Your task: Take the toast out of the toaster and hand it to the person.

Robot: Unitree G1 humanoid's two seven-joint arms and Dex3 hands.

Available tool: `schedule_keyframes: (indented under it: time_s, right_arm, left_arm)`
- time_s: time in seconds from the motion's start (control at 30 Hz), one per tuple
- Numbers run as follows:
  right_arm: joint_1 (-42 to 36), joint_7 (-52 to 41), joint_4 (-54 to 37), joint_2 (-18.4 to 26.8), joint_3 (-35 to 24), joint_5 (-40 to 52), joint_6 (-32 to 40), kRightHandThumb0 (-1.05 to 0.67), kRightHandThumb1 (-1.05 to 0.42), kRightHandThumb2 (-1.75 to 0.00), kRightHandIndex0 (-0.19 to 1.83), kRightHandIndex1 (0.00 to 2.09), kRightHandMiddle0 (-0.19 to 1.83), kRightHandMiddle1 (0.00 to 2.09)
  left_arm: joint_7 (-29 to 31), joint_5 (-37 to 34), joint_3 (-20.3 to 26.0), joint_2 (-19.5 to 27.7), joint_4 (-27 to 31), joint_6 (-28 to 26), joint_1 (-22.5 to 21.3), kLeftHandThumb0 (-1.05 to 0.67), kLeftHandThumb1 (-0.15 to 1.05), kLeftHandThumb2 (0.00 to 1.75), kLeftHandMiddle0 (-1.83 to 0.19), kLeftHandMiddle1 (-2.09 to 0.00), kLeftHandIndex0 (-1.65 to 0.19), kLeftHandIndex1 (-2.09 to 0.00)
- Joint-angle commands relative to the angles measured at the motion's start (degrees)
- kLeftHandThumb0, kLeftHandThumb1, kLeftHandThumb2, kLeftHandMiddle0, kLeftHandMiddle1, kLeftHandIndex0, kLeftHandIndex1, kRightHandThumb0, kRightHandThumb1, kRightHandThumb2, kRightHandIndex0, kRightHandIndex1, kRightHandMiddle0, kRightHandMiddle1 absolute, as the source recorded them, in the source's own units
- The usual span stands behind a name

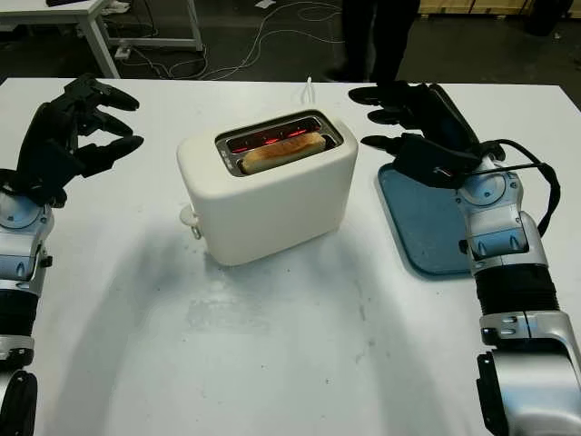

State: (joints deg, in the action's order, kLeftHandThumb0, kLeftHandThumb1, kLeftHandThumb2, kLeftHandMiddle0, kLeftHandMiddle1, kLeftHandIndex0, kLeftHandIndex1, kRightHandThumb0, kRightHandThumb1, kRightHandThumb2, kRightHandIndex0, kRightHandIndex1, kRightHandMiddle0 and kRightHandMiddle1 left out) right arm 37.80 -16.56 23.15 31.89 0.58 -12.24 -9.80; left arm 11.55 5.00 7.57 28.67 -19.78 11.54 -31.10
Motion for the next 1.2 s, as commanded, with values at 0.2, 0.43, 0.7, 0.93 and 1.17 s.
schedule_keyframes:
  time_s: [0.2,0.43,0.7,0.93,1.17]
  right_arm:
    - [-0.4,-0.1,-0.3,-0.3,-0.5,1.0,0.1,-0.11,-0.92,-0.02,0.76,0.0,0.69,0.0]
    - [-0.7,-0.1,-0.9,-0.2,-0.5,0.8,0.8,-0.06,-0.92,-0.01,0.78,0.01,0.69,0.0]
    - [-0.4,-0.1,-0.4,-0.4,-0.3,0.6,0.4,-0.06,-0.91,-0.01,0.79,0.02,0.7,0.01]
    - [-0.4,0.2,-0.5,-0.4,-0.2,0.5,0.4,-0.06,-0.91,-0.02,0.78,0.01,0.7,0.0]
    - [-0.3,0.4,0.0,-0.5,0.0,0.1,0.1,-0.05,-0.92,-0.01,0.78,0.01,0.7,0.0]
  left_arm:
    - [-0.4,-0.1,-0.1,-0.2,0.7,0.4,-0.1,-0.96,0.92,0.12,-0.31,-1.39,-0.25,-1.25]
    - [-0.2,-0.8,0.1,-0.4,-0.1,0.6,-0.2,-0.95,0.92,0.09,-0.32,-1.38,-0.27,-1.25]
    - [-0.3,-0.3,-0.1,0.1,0.6,-0.2,0.0,-0.95,0.92,0.1,-0.31,-1.39,-0.26,-1.25]
    - [-0.5,-1.0,0.4,-0.4,0.7,0.1,0.3,-0.95,0.92,0.09,-0.3,-1.39,-0.26,-1.24]
    - [0.0,-1.5,0.5,-0.3,1.1,-0.9,0.1,-0.97,0.92,0.09,-0.3,-1.38,-0.26,-1.23]
